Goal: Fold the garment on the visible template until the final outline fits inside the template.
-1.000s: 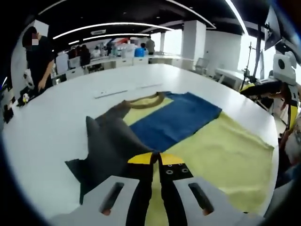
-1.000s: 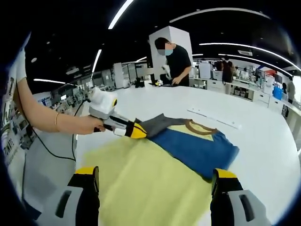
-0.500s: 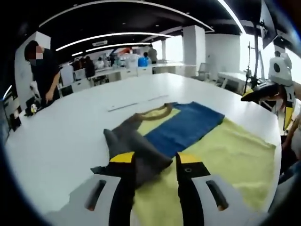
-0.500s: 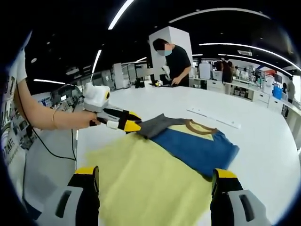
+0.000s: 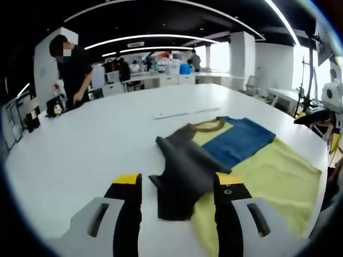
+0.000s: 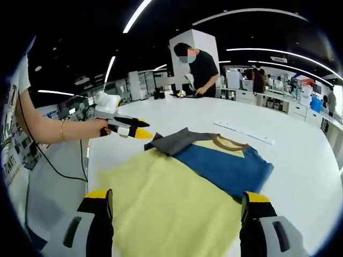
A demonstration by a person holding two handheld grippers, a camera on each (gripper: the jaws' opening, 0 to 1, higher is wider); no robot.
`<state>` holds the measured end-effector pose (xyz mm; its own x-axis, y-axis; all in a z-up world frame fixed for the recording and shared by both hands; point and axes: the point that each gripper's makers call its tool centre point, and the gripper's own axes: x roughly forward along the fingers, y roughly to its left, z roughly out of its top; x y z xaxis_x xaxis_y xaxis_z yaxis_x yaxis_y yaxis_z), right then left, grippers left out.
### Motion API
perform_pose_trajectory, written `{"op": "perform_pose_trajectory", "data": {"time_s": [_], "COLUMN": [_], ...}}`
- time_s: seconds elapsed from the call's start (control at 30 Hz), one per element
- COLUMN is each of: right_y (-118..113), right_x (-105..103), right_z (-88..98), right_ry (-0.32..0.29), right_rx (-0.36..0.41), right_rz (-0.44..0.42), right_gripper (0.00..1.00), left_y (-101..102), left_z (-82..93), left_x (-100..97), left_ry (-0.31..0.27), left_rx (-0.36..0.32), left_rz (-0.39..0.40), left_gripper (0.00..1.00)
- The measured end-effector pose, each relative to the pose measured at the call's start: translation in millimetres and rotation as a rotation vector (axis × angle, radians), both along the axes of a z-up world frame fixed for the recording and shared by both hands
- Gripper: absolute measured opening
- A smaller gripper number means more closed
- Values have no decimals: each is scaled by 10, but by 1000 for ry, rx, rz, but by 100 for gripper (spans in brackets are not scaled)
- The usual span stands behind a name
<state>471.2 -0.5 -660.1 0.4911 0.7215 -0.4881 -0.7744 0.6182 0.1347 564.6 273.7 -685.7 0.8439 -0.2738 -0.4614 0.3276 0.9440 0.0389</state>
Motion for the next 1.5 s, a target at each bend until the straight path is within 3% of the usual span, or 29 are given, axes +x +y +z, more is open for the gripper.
{"op": "perform_pose_trajectory", "data": {"time_s": [0.27, 0.4, 0.57, 0.7, 1.33, 1.4, 1.47, 1.5], "right_y": [-9, -25, -35, -51, -110, -107, -105, -106], "right_x": [-23, -32, -45, -59, -72, -70, -71, -70], "right_z": [-14, -32, -43, -58, -105, -111, -114, -113], "right_ry": [1, 0, 1, 2, 1, 0, -1, -3], "right_rx": [-8, -22, -35, -46, -68, -72, -75, -75], "right_rz": [2, 5, 8, 5, -16, -17, -16, -16], "right_gripper": [99, 99, 99, 99, 99, 99, 99, 99], "left_y": [270, 322, 329, 332, 171, 171, 182, 197], "left_z": [-147, -270, -481, -549, -690, -695, -702, -700], "left_x": [-53, -90, -138, -148, -146, -154, -154, -152], "left_ry": [34, 55, 114, 124, 165, 172, 188, 184], "left_rx": [8, -13, 3, 6, 37, 15, -52, -38], "left_rz": [58, 71, 71, 78, 73, 90, 134, 129], "left_gripper": [43, 34, 26, 24, 10, 10, 10, 10]}}
